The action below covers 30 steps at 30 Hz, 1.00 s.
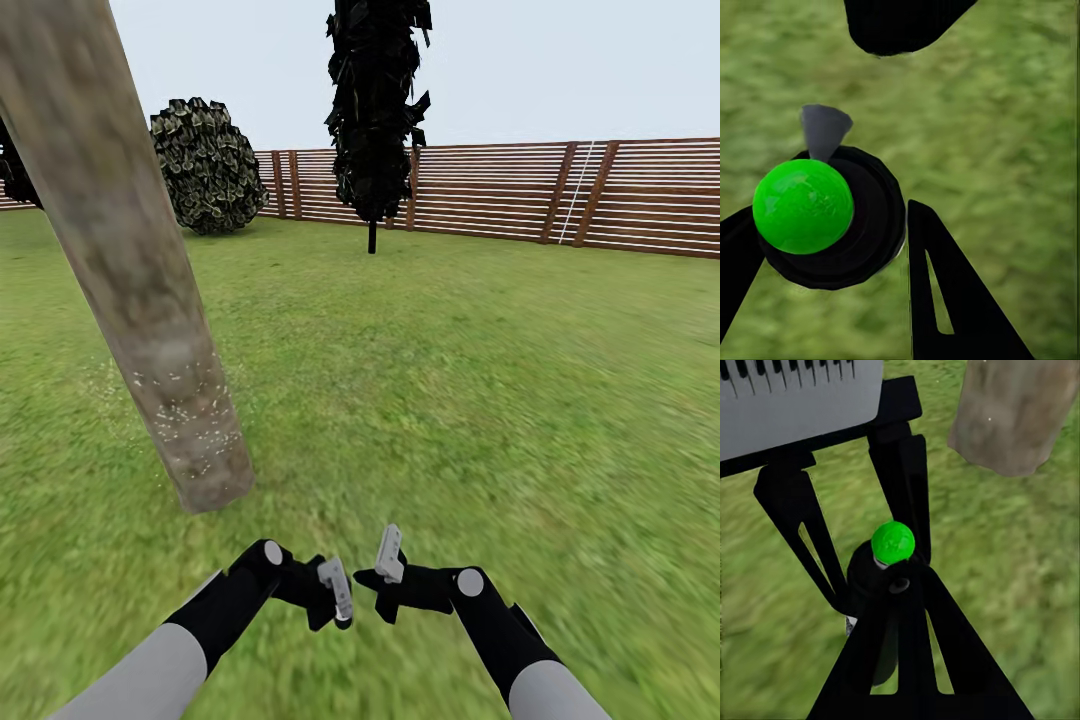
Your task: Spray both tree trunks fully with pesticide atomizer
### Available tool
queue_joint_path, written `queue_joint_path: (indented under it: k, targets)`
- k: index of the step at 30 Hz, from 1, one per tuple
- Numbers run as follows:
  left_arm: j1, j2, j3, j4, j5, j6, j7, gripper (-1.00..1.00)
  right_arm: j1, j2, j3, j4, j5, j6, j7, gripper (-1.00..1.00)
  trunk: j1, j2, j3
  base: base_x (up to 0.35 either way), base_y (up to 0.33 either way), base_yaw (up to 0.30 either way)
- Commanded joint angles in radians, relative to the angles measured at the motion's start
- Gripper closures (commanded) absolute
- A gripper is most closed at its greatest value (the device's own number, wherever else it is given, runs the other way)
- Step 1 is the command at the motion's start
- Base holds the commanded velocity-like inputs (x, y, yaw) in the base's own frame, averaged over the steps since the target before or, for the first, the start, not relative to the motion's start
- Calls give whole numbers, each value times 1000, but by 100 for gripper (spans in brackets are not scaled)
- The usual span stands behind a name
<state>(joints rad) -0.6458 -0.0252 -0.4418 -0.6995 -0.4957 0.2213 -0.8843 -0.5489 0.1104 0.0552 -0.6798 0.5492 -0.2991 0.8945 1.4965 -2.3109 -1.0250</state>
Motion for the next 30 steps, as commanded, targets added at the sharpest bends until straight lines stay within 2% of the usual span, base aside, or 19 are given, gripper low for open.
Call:
queue_joint_path:
  k: [1,5,26,30]
  targets:
    - [0,0,0,0,-1,-1,-17,100,0,0,0,0,1,0,0,100,0,0,0,0,0,0]
    - [0,-1,0,0,-1,-2,-48,100,0,-1,0,0,1,0,0,100,0,0,0,0,0,0]
    - [-9,-11,6,-2,2,0,-51,100,0,-2,0,0,1,0,0,100,0,0,0,0,0,0]
    - [-9,-10,5,-2,25,-2,-51,100,0,-2,0,0,1,0,0,100,0,0,0,0,0,0]
